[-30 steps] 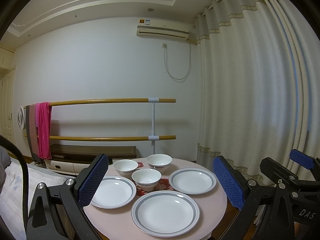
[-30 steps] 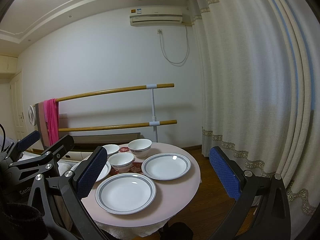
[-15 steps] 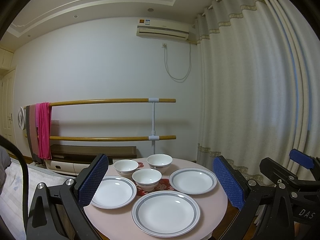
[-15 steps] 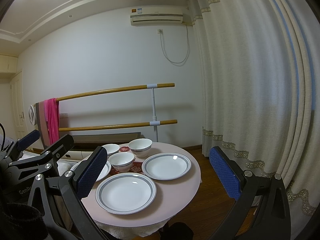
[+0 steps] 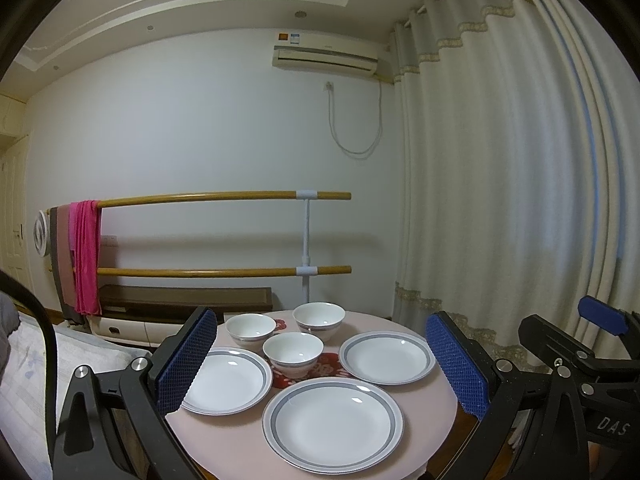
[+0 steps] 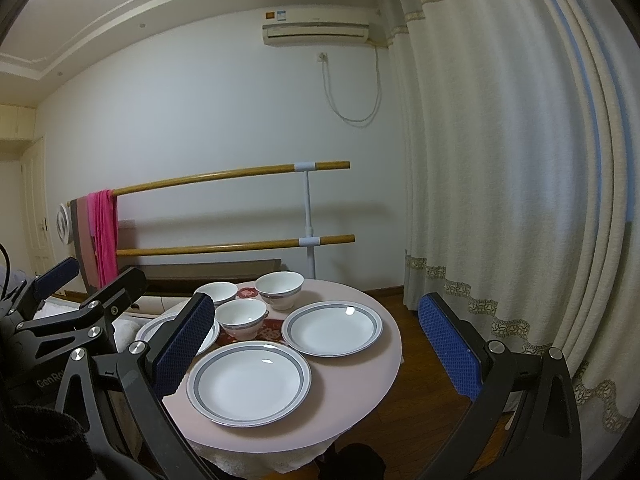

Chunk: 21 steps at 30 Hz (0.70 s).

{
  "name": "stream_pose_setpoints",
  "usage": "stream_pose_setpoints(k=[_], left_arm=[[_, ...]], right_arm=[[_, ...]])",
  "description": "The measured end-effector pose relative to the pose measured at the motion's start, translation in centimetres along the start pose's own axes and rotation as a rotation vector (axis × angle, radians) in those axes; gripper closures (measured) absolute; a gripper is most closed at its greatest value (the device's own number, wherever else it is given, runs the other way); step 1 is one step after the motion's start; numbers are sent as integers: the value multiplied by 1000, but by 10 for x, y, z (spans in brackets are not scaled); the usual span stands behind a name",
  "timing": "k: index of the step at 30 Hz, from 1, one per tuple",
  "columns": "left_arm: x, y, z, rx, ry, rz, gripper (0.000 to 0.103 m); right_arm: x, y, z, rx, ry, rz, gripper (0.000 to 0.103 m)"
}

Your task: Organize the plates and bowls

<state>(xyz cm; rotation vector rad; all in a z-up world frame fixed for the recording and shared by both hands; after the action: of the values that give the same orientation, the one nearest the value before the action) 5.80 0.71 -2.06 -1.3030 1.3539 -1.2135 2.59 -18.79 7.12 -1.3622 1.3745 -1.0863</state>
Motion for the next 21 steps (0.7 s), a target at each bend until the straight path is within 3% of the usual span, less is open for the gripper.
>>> stream_pose_setpoints(k=[3,10,21], left_arm=[[-9,6,10,-24,-3,-5,1],[-48,29,47,-162,-47,-92,1],[-81,64,99,-383,-44,-184,1]], right_arm=[[-1,4,11,-10,8,-14,0],[2,30,62,-132,6,-15,0],[2,86,141,-341,-87,6,0]])
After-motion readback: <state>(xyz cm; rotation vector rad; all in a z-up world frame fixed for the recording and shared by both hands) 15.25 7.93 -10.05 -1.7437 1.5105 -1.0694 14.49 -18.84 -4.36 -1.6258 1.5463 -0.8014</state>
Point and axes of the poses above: each gripper's, at about its wrist camera, not at the fingertips, and z roughly the way its jaws point, x to its right, y to its underside, the point moved 6 cm from there along z, roughly the way its jaws point, and after that the axes turned 3 degrees about y, right-handed, at the moved point
